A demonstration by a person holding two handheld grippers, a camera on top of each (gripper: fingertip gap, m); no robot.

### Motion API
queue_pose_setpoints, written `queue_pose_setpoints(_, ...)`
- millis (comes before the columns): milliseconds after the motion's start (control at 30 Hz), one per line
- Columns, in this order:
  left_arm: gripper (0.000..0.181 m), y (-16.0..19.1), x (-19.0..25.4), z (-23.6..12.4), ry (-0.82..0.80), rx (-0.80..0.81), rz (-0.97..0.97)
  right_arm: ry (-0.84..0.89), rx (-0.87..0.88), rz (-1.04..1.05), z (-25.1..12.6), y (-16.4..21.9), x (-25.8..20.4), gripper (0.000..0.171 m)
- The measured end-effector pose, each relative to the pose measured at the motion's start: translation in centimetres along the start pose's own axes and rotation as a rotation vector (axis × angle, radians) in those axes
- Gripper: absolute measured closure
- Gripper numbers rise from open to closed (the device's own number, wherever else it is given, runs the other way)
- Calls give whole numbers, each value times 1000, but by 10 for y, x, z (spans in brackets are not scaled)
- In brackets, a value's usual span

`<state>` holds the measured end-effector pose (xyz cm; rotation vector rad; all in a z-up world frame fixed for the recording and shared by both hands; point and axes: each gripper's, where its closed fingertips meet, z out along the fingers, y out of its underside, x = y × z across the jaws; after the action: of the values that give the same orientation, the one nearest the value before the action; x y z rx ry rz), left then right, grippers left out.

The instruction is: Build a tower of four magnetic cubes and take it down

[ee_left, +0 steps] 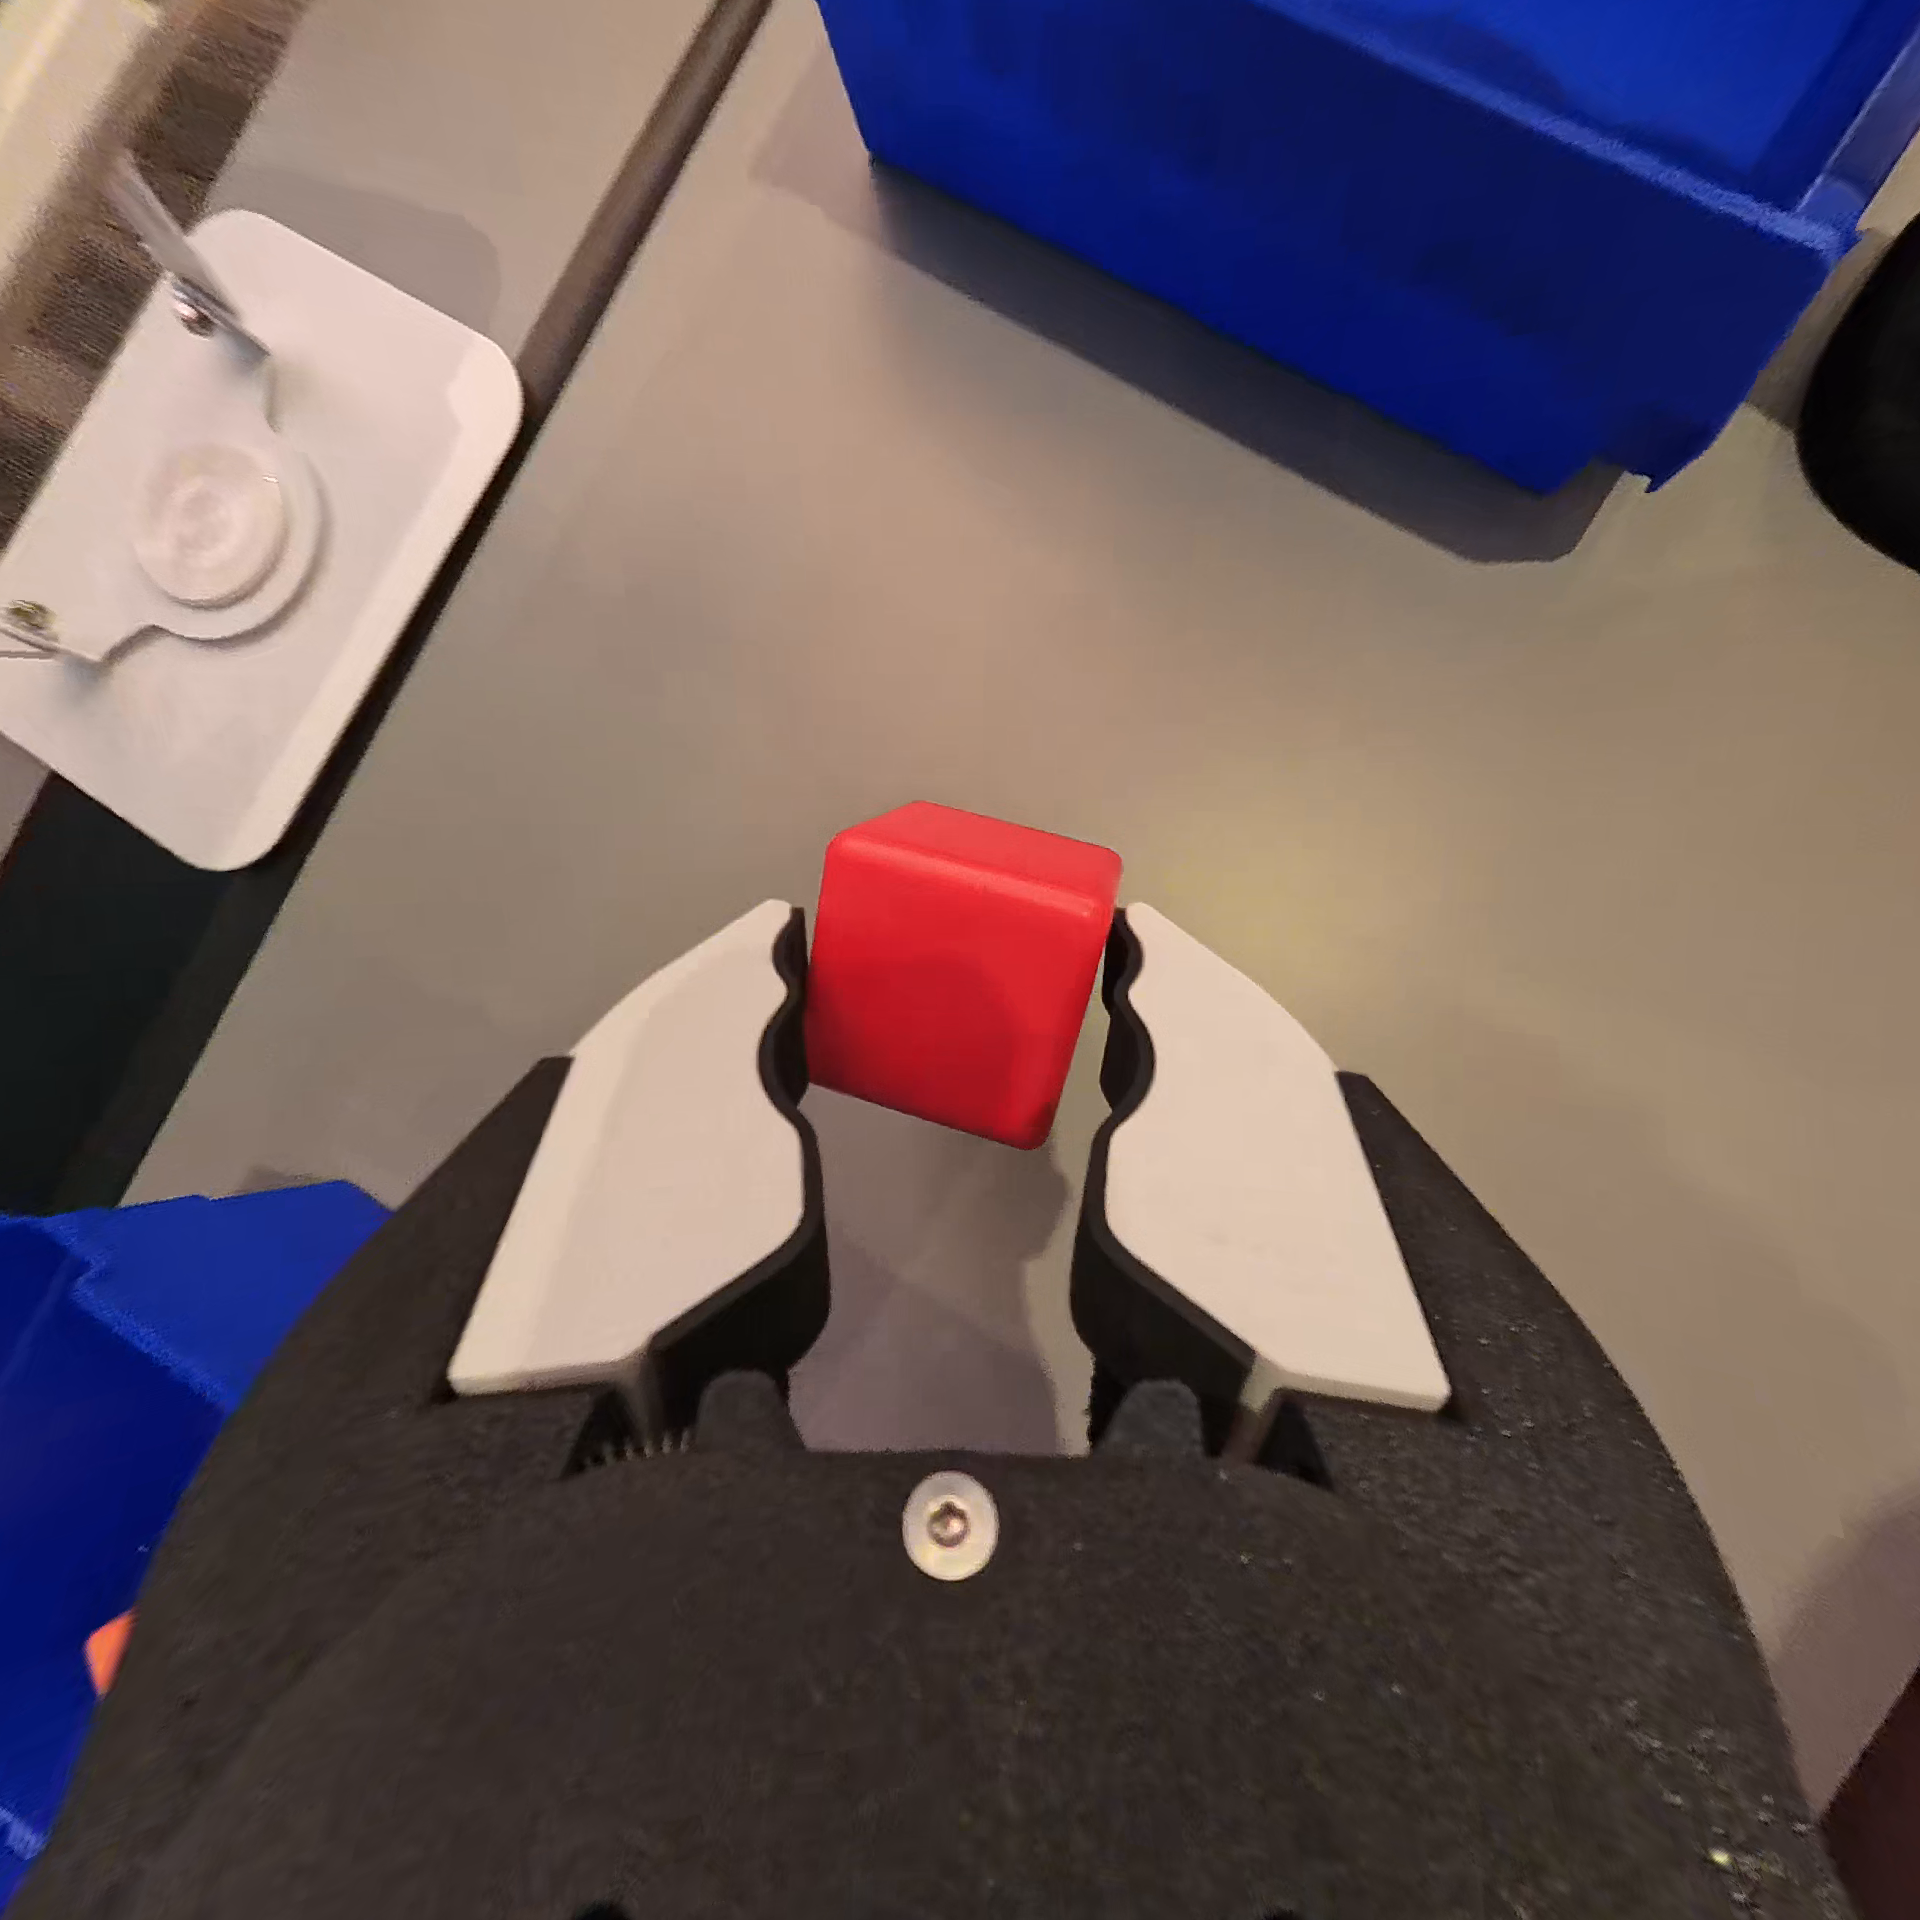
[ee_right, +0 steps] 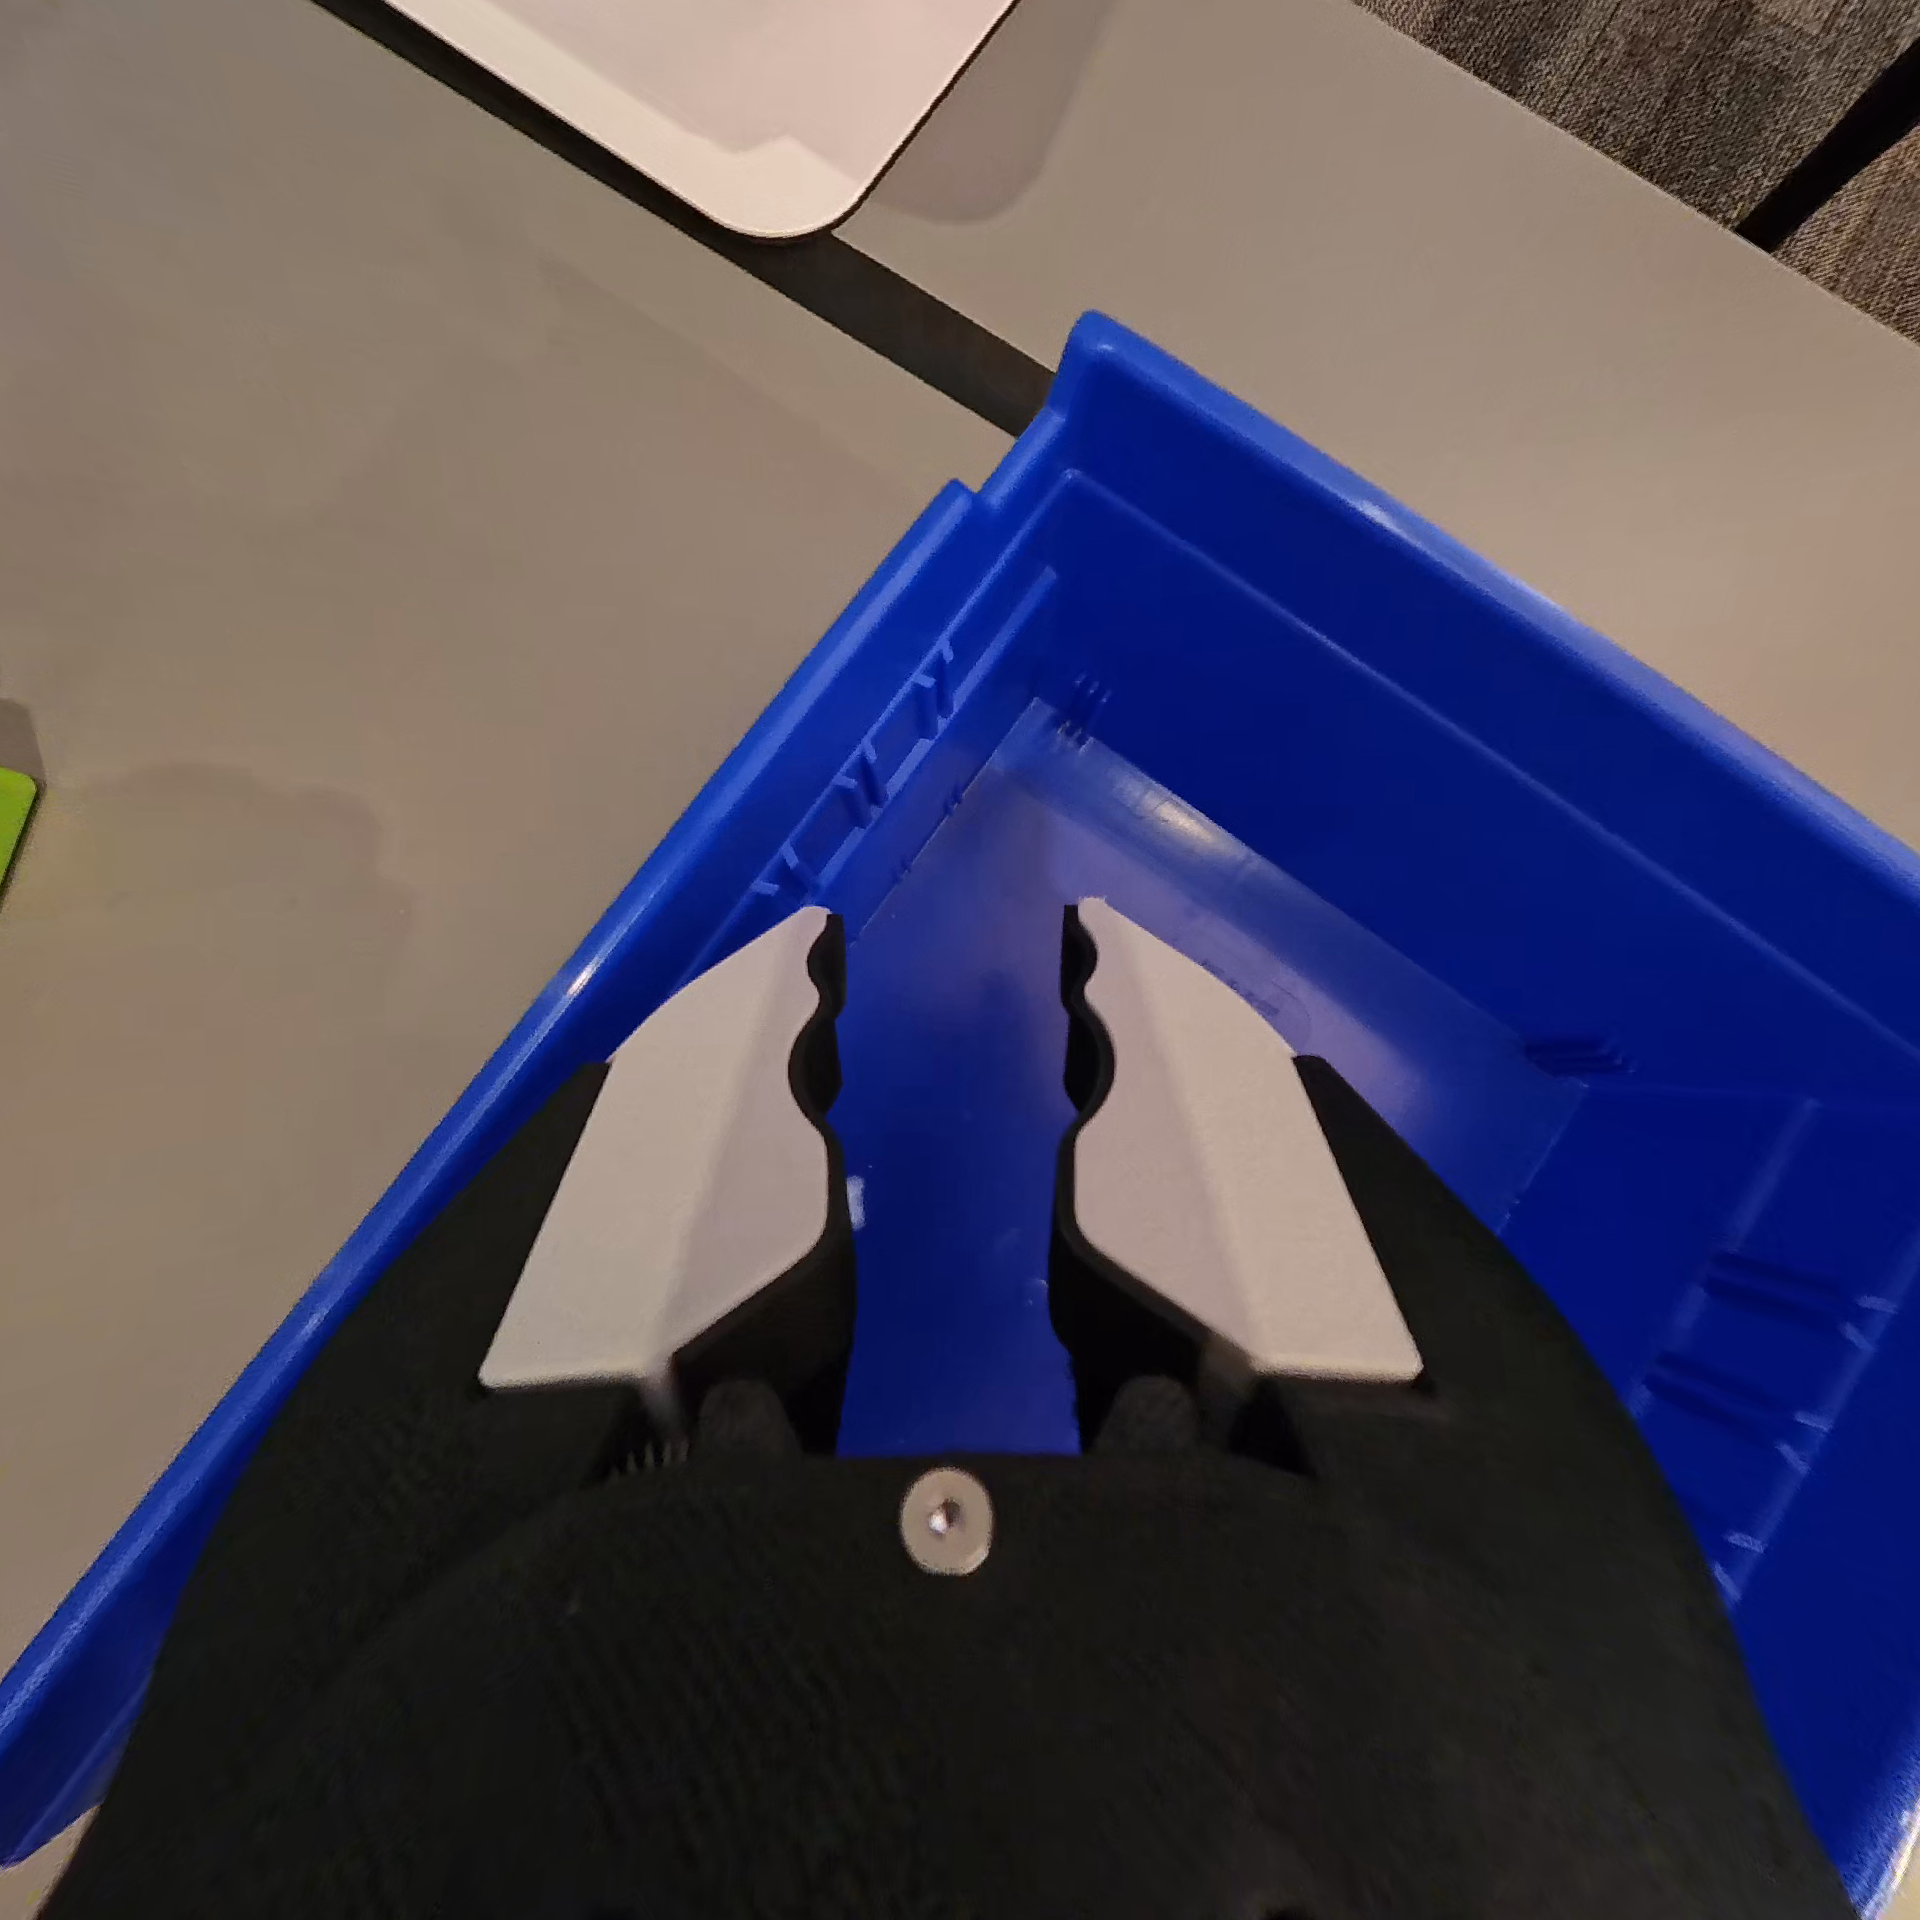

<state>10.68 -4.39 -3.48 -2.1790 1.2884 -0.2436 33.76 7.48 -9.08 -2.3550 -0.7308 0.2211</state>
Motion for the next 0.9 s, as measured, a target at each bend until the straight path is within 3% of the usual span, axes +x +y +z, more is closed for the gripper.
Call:
queue_pose_setpoints(567, 128, 12, 5, 23, -38, -110, 34, 11, -31, 1, 5, 6, 4, 128)
queue_pose_setpoints(667, 113, 5, -5, 0, -41, -41, 18, 9, -29, 0, 5, 6, 3, 128)
queue_pose_setpoints(767, 109, 4, -44, -51, -152, 69, -23, 7, -27, -3, 4, 5, 3, 128)
queue_pose_setpoints(900, 115, 48, -126, -117, -402, 128, -169, 2, -20, 4, 2, 5, 4, 127)
